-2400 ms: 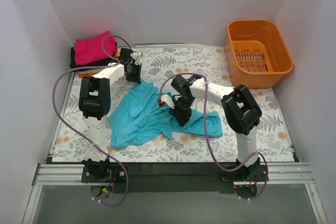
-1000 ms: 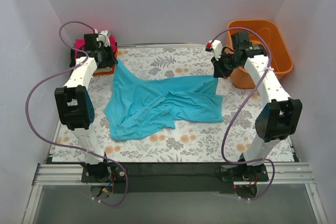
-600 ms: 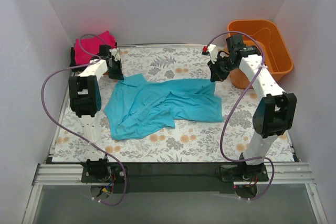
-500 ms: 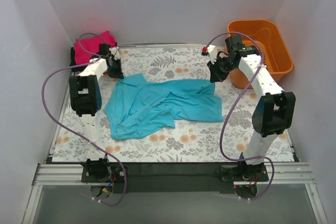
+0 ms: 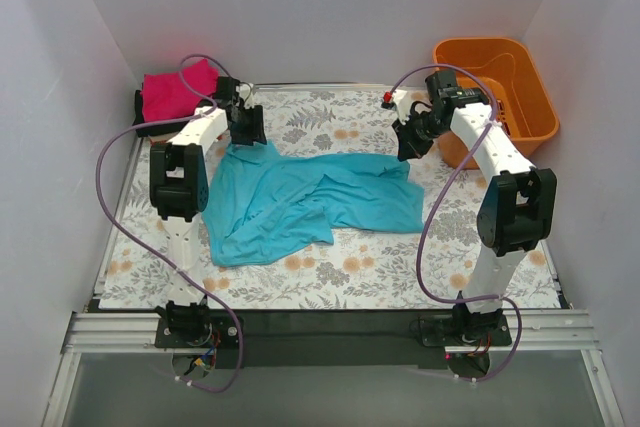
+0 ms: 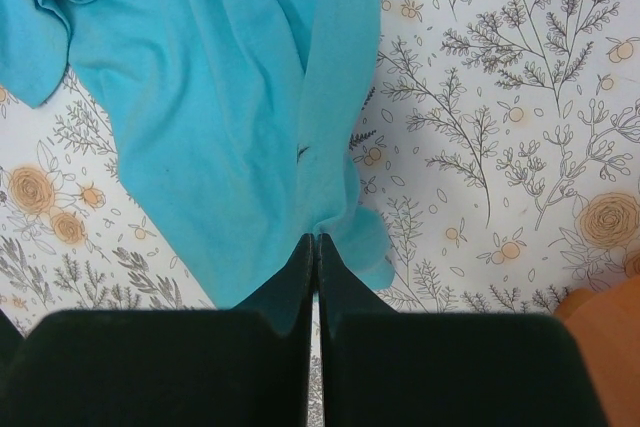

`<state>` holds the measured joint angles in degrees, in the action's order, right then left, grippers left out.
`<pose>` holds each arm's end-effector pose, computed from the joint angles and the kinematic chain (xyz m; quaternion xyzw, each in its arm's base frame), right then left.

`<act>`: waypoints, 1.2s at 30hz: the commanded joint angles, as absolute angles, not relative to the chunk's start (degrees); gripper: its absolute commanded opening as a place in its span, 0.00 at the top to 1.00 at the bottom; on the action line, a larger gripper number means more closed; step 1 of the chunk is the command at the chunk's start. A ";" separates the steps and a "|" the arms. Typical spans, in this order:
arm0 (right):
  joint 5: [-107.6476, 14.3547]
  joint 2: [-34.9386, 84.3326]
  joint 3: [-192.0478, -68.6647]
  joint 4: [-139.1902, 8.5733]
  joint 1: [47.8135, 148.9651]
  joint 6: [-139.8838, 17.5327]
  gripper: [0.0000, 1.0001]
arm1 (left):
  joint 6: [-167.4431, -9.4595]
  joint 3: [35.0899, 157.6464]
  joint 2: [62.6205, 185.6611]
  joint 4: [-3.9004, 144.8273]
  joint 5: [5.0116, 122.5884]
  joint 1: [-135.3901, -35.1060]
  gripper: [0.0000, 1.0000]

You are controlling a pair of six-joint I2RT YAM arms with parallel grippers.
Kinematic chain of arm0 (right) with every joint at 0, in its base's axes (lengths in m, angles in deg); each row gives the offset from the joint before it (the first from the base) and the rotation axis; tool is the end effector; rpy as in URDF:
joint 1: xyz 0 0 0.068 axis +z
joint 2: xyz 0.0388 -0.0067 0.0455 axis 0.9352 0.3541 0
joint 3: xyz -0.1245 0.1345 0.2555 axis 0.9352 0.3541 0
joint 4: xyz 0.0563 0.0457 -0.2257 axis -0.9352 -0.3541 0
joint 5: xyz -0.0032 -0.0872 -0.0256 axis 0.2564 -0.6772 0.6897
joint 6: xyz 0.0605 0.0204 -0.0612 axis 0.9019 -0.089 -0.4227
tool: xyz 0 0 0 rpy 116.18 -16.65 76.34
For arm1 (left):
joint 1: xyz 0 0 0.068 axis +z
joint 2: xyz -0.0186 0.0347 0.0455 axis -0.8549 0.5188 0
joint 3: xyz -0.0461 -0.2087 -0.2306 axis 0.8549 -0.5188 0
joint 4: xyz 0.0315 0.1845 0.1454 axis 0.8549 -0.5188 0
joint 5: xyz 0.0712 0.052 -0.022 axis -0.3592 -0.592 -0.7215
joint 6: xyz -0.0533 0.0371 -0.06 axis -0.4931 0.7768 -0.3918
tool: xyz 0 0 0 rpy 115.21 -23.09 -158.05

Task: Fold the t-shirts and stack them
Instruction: Flatten the tshirt out

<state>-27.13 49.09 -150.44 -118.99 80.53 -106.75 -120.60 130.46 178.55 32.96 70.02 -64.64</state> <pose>0.3762 0.1116 0.3018 -0.4483 0.8360 0.1704 0.2665 0.5136 -0.0728 0.1882 -0.2780 0.9151 -0.2217 0.1901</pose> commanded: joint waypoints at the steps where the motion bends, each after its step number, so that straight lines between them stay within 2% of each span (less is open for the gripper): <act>1: -26.25 49.08 -151.05 -119.38 80.51 -106.22 0.99 | -121.34 131.16 179.69 31.36 65.75 -65.34 0.55; 9: -26.51 49.35 -150.79 -119.38 80.43 -106.49 0.99 | -118.71 128.97 178.81 33.38 57.76 -66.04 0.57; 18: -26.60 49.35 -149.65 -119.29 80.51 -106.57 0.99 | -116.69 128.35 177.40 36.01 54.57 -67.01 0.52; 20: -26.69 49.44 -149.47 -119.38 80.42 -106.75 0.99 | -115.99 128.87 177.93 35.93 55.36 -67.62 0.47; 24: -27.48 49.61 -149.12 -119.38 80.43 -107.10 0.99 | -116.33 128.52 178.72 36.63 55.19 -68.86 0.47; 30: -27.31 50.23 -149.47 -119.29 80.43 -107.10 0.99 | -117.21 129.32 181.10 36.46 52.81 -68.94 0.54; 31: -27.31 50.23 -149.47 -119.38 80.51 -107.10 0.99 | -117.04 129.14 181.01 36.54 53.16 -68.94 0.61; 32: -27.39 50.23 -149.29 -119.38 80.43 -107.10 0.99 | -117.04 129.14 180.40 36.54 53.34 -68.94 0.62; 36: -27.57 49.88 -148.68 -119.29 80.42 -107.28 0.99 | -116.69 129.49 176.54 36.81 57.63 -68.86 0.58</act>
